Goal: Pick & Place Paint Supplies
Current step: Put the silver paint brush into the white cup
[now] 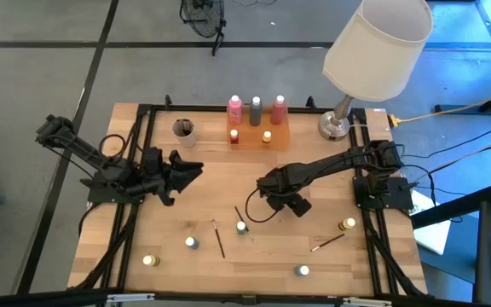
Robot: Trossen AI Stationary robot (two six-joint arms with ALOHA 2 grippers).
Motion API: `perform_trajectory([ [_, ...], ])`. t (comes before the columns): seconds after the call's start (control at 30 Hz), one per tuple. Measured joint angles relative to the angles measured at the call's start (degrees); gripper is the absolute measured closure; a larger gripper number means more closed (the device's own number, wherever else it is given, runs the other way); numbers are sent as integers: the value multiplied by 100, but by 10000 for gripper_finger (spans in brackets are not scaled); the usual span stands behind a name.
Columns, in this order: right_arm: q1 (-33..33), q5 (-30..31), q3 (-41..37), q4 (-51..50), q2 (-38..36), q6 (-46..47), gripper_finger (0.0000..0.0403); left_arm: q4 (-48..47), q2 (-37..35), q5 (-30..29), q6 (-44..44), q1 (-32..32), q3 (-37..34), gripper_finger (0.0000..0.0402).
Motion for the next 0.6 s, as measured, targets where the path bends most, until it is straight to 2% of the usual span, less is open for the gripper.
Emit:
perform_trajectory([
  [0.6, -193, -196, 0, 194, 0, -154, 224, 3, 38, 2, -19, -1, 0, 274],
])
